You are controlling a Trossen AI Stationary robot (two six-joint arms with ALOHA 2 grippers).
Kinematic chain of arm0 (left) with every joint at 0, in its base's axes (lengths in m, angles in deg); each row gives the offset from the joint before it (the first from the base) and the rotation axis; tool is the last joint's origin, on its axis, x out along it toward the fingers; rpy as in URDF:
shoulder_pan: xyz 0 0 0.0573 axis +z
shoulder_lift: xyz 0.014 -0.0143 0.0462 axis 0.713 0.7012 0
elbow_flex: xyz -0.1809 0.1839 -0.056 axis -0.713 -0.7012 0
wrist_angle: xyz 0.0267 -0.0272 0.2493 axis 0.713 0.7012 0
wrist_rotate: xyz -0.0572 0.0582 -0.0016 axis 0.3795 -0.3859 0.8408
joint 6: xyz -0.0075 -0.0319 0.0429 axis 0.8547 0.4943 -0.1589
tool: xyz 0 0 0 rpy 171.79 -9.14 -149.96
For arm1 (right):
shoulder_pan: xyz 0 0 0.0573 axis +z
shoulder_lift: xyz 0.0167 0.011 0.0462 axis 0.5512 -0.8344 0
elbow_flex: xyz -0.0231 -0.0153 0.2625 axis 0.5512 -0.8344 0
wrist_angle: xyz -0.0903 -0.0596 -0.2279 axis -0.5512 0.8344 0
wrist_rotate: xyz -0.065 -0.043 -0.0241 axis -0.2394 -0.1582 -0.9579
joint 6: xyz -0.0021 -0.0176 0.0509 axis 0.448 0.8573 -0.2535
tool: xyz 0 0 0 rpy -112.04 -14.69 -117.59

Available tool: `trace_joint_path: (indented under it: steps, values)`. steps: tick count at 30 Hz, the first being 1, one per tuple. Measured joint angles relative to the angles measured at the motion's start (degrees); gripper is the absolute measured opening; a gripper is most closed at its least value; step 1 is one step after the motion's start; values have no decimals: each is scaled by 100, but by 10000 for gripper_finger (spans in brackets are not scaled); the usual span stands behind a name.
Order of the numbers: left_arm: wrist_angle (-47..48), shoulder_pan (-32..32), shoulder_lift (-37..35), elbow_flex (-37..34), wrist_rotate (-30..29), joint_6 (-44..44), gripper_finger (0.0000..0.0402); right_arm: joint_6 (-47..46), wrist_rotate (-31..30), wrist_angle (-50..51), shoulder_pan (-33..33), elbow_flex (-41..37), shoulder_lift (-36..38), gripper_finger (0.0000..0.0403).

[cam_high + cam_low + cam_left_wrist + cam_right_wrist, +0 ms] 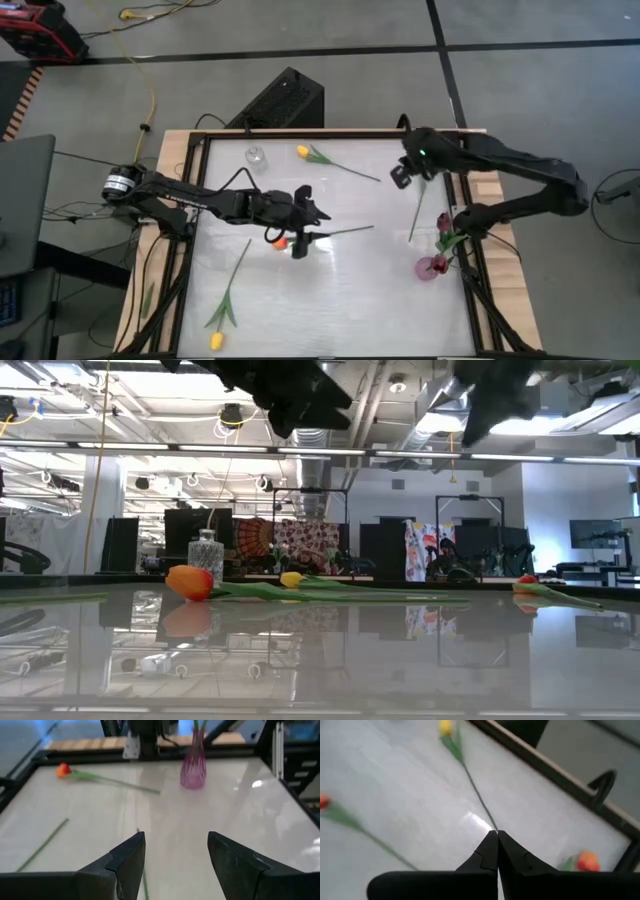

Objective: Sort flowers into vase by color
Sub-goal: Put the top orange flower into the transparent vase

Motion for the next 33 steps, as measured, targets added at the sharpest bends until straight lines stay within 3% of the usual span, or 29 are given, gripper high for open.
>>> trace_joint_path:
  steps: [6,10,21,27,33]
  values:
    - [683,-250,0,-23,-6,-21,206,100,656,-395,-1309,-795,-370,60]
    - [697,-428,-2,-469,-120,-242,206,-127,948,-359,-1909,-1338,-439,99]
    - [-732,-360,-2,-1793,70,-432,206,-920,1061,-672,-2664,-2837,-427,207]
    - [-817,-297,-119,-1825,266,-400,206,-1029,1083,-1291,-2814,-3463,-425,216]
    - [-685,-307,-716,-1827,273,-32,206,-1074,1212,-1945,-3005,-3981,-428,204]
